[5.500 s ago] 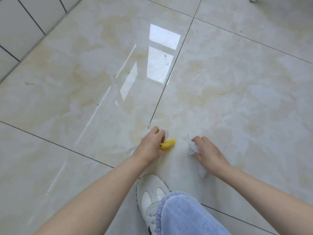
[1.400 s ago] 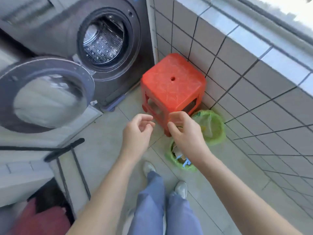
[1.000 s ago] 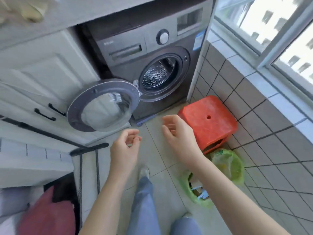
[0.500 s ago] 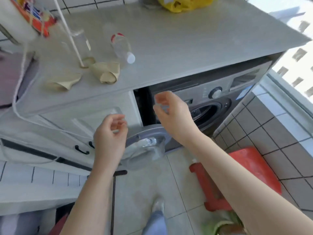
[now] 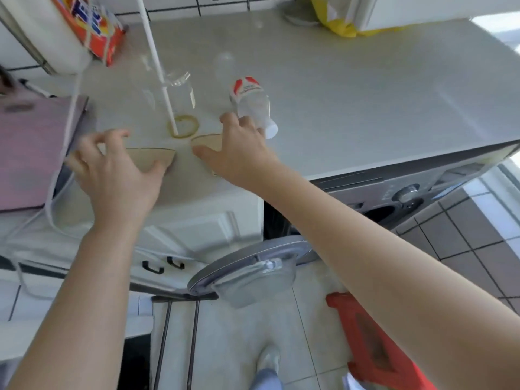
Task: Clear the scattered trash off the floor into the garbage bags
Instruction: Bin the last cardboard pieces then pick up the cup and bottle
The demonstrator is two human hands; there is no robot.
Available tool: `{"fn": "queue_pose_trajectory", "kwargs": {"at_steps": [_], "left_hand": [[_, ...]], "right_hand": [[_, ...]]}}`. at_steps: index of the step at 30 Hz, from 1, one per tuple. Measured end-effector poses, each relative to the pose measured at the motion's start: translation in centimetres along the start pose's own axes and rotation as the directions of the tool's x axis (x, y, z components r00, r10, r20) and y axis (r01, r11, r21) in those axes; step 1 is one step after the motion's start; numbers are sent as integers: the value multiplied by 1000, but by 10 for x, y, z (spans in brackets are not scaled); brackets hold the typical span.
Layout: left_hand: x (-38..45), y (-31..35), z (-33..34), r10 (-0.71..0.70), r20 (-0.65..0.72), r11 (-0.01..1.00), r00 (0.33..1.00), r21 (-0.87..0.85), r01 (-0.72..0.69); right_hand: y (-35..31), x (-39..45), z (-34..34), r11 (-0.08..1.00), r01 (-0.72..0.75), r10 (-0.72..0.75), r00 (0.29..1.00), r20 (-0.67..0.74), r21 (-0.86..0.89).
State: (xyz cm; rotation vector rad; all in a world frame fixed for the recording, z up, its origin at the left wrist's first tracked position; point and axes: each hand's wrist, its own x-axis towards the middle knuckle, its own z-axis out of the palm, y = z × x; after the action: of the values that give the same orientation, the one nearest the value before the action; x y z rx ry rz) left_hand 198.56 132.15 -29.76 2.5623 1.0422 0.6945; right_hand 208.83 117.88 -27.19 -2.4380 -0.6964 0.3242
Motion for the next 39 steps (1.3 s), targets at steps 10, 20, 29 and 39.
{"fn": "queue_pose_trajectory", "kwargs": {"at_steps": [10, 20, 29, 39], "left_hand": [[19, -24, 22, -21, 198, 996, 980, 94, 3], [-50, 11, 9, 50, 45, 987, 998, -155, -42], [-182, 77, 1, 44, 156, 921, 987, -390, 20], [-378, 134, 16, 141, 367, 877, 919, -477, 56]], "right_hand": [[1, 32, 30, 957, -53, 63, 998, 27, -284], [33, -13, 22, 994, 52, -56, 998, -38, -95], [112, -165, -10, 997, -46, 54, 991, -119, 61], [243, -389, -2, 884, -408, 430, 901, -53, 228]]}}
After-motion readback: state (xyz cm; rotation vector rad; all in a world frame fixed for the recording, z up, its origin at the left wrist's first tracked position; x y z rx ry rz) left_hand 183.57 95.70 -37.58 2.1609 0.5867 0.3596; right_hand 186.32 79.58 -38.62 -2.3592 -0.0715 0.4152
